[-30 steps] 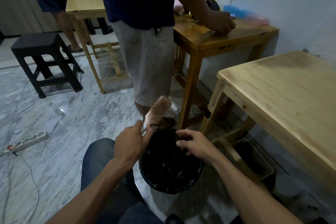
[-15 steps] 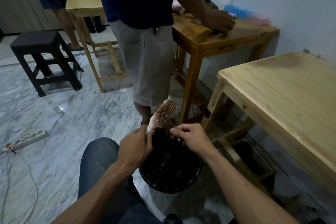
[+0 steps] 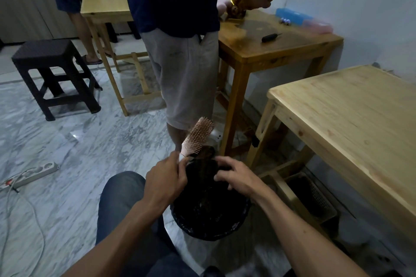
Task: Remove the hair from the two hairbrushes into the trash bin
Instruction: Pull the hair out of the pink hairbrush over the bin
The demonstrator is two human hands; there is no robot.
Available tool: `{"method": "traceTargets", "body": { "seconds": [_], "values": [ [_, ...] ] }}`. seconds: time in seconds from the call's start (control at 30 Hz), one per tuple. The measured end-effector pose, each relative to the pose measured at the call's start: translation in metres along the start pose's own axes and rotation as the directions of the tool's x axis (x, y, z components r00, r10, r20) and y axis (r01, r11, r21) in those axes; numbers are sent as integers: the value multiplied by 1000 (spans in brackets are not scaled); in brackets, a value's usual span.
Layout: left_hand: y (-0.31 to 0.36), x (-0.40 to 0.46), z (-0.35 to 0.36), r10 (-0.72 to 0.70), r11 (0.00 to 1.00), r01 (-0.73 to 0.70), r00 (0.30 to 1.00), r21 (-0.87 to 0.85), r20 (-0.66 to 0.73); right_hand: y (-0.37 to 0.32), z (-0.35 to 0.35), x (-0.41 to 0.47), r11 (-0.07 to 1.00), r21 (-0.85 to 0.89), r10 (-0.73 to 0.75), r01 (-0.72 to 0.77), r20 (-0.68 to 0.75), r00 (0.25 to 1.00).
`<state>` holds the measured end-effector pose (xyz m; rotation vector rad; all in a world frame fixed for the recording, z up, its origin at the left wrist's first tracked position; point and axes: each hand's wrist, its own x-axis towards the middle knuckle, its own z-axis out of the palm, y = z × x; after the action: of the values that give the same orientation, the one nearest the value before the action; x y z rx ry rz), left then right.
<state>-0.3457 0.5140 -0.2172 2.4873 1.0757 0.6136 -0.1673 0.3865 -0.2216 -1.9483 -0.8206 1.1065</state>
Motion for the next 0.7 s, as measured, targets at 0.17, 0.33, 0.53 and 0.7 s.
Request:
{"method": "traceTargets", "body": {
  "seconds": [0.17,0.33,0.53,0.7],
  "values": [
    [3,-6,2,96,995,-97,995,28,17,-16,5,2,954,278,-95,110,-68,993],
    [1,-4,3,99,995,-99,995,13,29,-13,13,-4,963,198,-153,184,-161,975],
    [-1,4,7,-84,996,84,996,-17,-16,-6,14,-9,982,-58,-189,181,-173,967],
    [-9,17,-3,-152,988,149,986,-35,-67,12,13,-12,977,-159,-160,141,-115,980]
  ]
}}
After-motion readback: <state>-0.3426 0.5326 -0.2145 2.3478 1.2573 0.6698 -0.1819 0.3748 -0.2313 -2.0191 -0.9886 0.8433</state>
